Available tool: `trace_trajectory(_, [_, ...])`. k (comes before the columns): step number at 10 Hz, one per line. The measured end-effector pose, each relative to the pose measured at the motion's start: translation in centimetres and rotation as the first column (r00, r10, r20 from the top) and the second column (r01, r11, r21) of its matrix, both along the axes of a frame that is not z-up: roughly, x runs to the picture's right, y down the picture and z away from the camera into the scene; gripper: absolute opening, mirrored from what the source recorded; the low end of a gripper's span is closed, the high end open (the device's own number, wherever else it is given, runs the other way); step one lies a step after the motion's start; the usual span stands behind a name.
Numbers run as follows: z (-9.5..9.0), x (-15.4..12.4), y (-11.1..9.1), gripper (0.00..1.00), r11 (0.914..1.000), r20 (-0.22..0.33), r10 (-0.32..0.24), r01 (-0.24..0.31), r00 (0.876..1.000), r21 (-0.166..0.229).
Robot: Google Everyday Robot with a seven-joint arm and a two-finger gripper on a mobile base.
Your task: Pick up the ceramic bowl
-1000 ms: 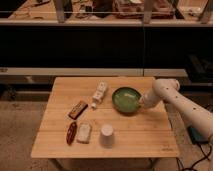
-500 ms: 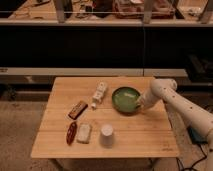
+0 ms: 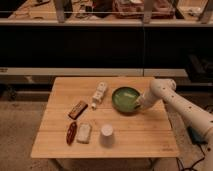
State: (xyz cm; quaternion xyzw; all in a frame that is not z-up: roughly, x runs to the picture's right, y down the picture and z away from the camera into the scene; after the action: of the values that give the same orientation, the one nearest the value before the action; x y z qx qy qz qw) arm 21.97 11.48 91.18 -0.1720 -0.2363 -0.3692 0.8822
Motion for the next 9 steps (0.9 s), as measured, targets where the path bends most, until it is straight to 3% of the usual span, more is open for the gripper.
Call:
trace_trajectory(2, [0.1,0.0,0.2,0.09,0.9999,0.001,0.007,-0.007,1.000,-0.007])
trace_trajectory(5, [0.0,0.2,-0.1,0.07,0.9999,-0.013,0.008,-0.008,1.000,-0.012])
trace_trajectory(7, [-0.9,1.0,-1.7,0.07,0.9993,-0.024,-0.008,0.009,1.000,0.036])
trace_trajectory(9, [-3.3,0.9,-4.3,0.07,0.9909,0.005,-0.050,0.049,0.999,0.125])
